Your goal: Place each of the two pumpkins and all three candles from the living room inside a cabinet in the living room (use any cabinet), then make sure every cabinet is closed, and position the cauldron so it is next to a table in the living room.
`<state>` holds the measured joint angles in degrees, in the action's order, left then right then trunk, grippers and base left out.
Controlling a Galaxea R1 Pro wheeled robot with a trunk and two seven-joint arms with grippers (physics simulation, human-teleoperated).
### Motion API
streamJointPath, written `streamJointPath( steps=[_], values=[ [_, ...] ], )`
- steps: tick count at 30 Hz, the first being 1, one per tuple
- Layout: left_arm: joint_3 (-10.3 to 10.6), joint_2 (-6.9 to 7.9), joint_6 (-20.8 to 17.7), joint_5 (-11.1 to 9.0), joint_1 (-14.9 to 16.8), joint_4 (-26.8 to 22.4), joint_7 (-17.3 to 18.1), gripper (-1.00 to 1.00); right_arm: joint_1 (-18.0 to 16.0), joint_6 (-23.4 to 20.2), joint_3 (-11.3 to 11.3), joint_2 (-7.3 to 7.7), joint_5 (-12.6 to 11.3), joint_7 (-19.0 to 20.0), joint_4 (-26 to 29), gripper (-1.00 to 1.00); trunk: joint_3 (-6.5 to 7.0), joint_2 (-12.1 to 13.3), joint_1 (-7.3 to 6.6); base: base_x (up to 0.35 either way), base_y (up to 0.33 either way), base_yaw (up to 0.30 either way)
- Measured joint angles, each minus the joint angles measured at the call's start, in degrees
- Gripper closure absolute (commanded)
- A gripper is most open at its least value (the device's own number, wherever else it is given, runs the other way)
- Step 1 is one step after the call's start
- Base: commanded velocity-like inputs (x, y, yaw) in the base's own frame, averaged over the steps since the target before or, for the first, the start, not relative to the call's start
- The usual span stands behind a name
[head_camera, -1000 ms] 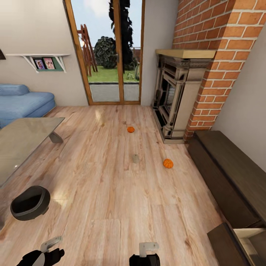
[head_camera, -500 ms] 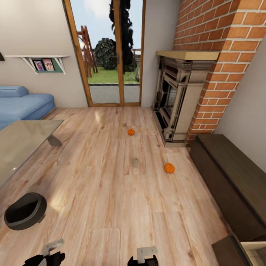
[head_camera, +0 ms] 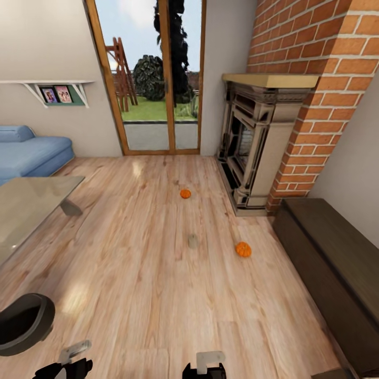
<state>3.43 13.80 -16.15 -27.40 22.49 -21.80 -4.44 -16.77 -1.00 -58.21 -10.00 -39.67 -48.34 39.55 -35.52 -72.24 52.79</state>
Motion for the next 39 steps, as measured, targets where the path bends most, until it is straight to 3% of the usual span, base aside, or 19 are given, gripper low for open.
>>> streamJointPath(
  steps=[14, 39],
  values=[
    [0.0, 0.0, 0.2, 0.0, 0.0, 0.0, 0.0, -1.0, 0.0, 0.1, -0.1, 0.0, 0.0, 0.0, -0.1, -1.0, 1.21, 0.0, 0.0, 0.33, 0.034, 0.0],
    [0.0, -0.06, 0.6, 0.0, 0.0, 0.0, 0.0, -1.0, 0.1, 0.2, -0.1, 0.0, 0.0, 0.0, -0.1, -1.0, 3.58, 0.0, 0.0, 0.329, 0.142, 0.0]
  ],
)
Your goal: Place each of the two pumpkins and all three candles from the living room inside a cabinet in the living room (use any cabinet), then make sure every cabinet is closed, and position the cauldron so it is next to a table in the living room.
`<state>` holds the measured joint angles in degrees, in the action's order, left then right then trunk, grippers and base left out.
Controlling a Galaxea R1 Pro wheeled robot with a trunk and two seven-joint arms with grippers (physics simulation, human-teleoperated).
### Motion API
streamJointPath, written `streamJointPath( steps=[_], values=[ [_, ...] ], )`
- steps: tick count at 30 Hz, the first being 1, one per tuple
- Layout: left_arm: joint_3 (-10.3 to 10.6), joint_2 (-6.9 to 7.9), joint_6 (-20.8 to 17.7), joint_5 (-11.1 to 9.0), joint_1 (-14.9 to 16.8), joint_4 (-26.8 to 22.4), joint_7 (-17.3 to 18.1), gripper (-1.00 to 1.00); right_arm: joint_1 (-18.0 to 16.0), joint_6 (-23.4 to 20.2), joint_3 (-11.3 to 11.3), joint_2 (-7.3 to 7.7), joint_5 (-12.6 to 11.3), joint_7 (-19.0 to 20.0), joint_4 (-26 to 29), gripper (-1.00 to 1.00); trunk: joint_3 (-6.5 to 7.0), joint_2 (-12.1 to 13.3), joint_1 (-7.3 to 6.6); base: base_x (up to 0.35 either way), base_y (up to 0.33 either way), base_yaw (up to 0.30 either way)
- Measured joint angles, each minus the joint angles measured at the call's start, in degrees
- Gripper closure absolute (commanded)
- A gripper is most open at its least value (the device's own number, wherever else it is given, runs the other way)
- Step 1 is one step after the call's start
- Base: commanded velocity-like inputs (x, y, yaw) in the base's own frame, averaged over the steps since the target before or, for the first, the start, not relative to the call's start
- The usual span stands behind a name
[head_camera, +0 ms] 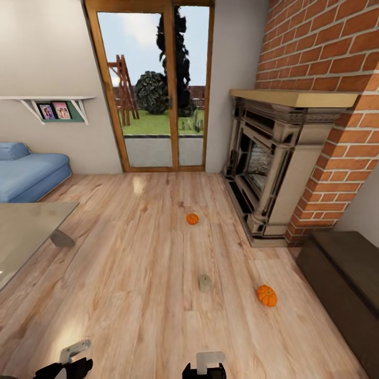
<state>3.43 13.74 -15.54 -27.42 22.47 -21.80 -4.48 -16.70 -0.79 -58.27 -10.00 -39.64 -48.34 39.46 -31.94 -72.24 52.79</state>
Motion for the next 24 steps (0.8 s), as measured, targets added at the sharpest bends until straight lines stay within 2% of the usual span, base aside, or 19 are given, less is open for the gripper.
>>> streamJointPath(
  steps=[7, 15, 24],
  values=[
    [0.0, -0.03, 0.3, 0.0, 0.0, 0.0, 0.0, -1.0, 0.0, 0.0, 0.0, 0.0, 0.0, 0.0, 0.0, -1.0, 0.66, 0.0, 0.0, 0.324, 0.118, 0.0],
    [0.0, -0.03, 1.0, 0.0, 0.0, 0.0, 0.1, -1.0, 0.0, 0.1, 0.0, 0.0, 0.0, 0.0, 0.0, -1.0, 1.42, 0.0, 0.0, 0.324, 0.013, 0.0],
    [0.1, -0.05, 1.0, 0.0, 0.0, 0.0, 0.1, -1.0, 0.0, 2.4, 0.0, 0.0, 0.0, 0.0, 0.0, -1.0, 2.27, 0.0, 0.0, 0.319, 0.0, 0.0]
  ],
)
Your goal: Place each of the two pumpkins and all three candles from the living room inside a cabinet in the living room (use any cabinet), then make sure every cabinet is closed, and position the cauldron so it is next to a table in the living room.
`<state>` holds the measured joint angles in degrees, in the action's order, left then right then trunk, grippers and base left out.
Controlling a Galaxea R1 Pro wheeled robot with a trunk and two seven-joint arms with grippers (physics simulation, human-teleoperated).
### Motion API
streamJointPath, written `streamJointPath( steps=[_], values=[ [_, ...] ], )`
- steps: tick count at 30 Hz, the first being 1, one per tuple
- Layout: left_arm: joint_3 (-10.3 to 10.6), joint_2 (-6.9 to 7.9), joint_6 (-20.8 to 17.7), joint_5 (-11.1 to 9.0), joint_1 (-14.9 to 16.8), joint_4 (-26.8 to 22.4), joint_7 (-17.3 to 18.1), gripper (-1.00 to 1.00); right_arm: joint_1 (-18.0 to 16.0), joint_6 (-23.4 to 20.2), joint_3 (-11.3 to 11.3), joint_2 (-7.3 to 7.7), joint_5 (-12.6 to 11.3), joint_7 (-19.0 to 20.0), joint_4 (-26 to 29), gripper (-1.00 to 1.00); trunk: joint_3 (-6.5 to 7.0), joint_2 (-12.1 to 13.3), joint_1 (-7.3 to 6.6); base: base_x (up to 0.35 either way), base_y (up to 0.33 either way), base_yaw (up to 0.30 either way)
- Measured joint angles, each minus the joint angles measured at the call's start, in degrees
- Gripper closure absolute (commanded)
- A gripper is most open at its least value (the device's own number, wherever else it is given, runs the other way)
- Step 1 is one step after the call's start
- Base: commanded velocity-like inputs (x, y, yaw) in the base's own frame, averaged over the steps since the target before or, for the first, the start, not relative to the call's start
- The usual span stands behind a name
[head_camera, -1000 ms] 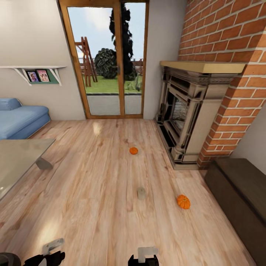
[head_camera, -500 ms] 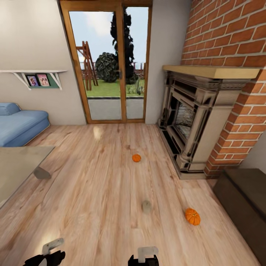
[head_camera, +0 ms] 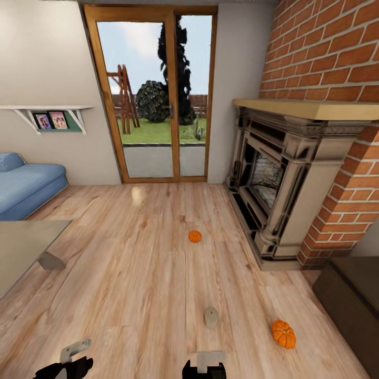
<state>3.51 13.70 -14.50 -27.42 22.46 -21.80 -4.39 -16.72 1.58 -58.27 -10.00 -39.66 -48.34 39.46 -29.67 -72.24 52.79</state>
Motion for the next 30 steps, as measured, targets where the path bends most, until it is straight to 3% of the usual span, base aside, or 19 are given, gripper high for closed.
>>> streamJointPath(
  steps=[20, 30],
  values=[
    [0.0, 0.01, 0.0, 0.0, 0.0, 0.0, 0.0, -1.0, 0.0, 0.1, 0.1, 0.0, -0.3, 0.2, -0.4, -1.0, 1.8, 0.0, 0.0, 0.046, 0.001, 0.0],
    [0.0, -0.05, 0.0, 0.0, 0.0, 0.0, 0.0, -1.0, 0.0, 0.1, -0.1, 0.0, -0.1, 0.2, -0.4, -1.0, 2.7, 0.0, 0.0, 0.252, 0.1, -0.005]
  ],
)
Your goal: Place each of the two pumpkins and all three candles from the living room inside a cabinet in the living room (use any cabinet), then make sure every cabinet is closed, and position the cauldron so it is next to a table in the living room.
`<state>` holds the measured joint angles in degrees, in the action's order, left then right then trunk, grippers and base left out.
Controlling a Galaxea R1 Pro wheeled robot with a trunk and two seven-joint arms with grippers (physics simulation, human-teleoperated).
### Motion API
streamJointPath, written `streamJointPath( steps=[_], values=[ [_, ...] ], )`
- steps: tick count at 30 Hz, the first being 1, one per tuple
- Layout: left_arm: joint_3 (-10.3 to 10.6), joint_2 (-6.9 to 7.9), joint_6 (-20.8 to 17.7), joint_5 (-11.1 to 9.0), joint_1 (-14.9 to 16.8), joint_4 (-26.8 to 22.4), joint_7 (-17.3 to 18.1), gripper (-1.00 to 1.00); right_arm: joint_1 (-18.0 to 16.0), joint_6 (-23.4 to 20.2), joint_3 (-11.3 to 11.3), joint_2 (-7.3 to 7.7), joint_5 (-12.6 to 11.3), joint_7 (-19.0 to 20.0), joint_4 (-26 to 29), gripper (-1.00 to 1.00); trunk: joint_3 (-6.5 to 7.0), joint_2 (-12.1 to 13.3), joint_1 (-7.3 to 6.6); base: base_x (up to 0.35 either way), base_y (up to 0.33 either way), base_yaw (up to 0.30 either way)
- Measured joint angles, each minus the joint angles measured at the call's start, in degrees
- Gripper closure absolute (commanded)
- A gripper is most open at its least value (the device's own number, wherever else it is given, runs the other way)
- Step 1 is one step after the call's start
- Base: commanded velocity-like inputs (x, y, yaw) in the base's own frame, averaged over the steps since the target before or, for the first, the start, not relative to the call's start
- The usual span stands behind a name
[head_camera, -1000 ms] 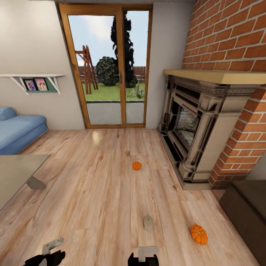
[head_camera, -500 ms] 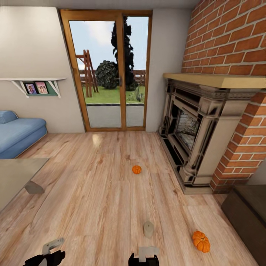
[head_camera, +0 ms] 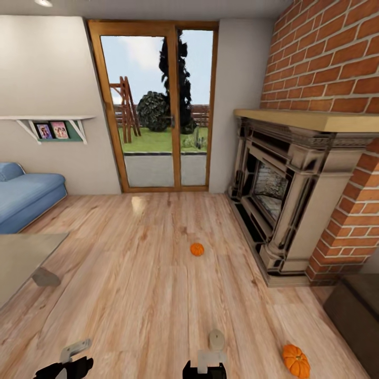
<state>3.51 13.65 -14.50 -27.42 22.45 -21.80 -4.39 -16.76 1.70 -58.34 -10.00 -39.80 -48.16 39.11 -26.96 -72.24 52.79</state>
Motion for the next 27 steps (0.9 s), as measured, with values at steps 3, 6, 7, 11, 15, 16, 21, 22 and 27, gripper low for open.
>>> streamJointPath(
  steps=[3, 6, 7, 11, 15, 16, 21, 22, 27],
  values=[
    [0.0, -0.02, 0.0, 0.0, 0.0, 0.0, 0.0, -1.0, 0.1, 0.0, -0.1, 0.0, 0.1, 0.0, 0.0, -1.0, 0.11, 0.0, 0.0, 0.291, 0.007, -0.014],
    [0.0, -0.13, 0.0, 0.0, 0.0, 0.0, -0.1, -1.0, 0.0, 0.0, 0.0, 0.0, 0.1, 0.0, 0.0, -1.0, 0.13, 0.0, 0.0, 0.31, 0.002, -0.004],
    [0.0, -0.26, 0.0, 0.0, 0.0, 0.0, -0.1, -1.0, 0.0, 0.0, -0.1, 0.0, 0.1, 0.0, 0.0, -1.0, 0.13, 0.0, 0.0, 0.32, 0.001, -0.001],
    [0.0, -0.51, 0.1, 0.1, 0.0, 0.0, -0.1, -1.0, 0.0, 0.1, -0.1, 0.0, 0.1, 0.0, 0.0, -1.0, 0.13, 0.0, 0.0, 0.324, 0.0, -0.001],
    [0.0, -0.6, 0.3, 0.1, 0.0, 0.0, 0.0, -1.0, 0.0, 0.1, -0.2, 0.0, 0.1, 0.0, 0.0, -1.0, 0.13, 0.0, 0.0, 0.326, 0.0, 0.0],
    [0.0, -0.61, 0.4, 0.1, 0.0, 0.0, 0.0, -1.0, 0.0, 0.1, -0.2, 0.0, 0.1, 0.0, 0.0, -1.0, 0.13, 0.0, 0.0, 0.318, 0.0, 0.0],
    [0.0, -0.58, 0.4, 0.0, 0.0, 0.0, 0.0, -1.0, 0.0, 0.1, -0.1, 0.0, 0.1, 0.0, 0.0, -1.0, 0.13, 0.0, 0.0, 0.126, 0.0, 0.0],
    [0.0, -0.57, 0.4, 0.0, 0.0, 0.0, 0.0, -1.0, 0.0, 0.1, -0.1, 0.0, 0.1, 0.0, 0.0, -1.0, 0.13, 0.0, 0.0, 0.034, 0.0, 0.0],
    [-0.1, -0.55, 0.3, -0.2, 0.0, -0.1, 0.0, -1.0, 0.0, 0.0, 0.0, 0.0, 0.0, 0.0, 0.0, -1.0, 0.14, 0.0, 0.0, 0.012, 0.0, 0.0]
  ],
)
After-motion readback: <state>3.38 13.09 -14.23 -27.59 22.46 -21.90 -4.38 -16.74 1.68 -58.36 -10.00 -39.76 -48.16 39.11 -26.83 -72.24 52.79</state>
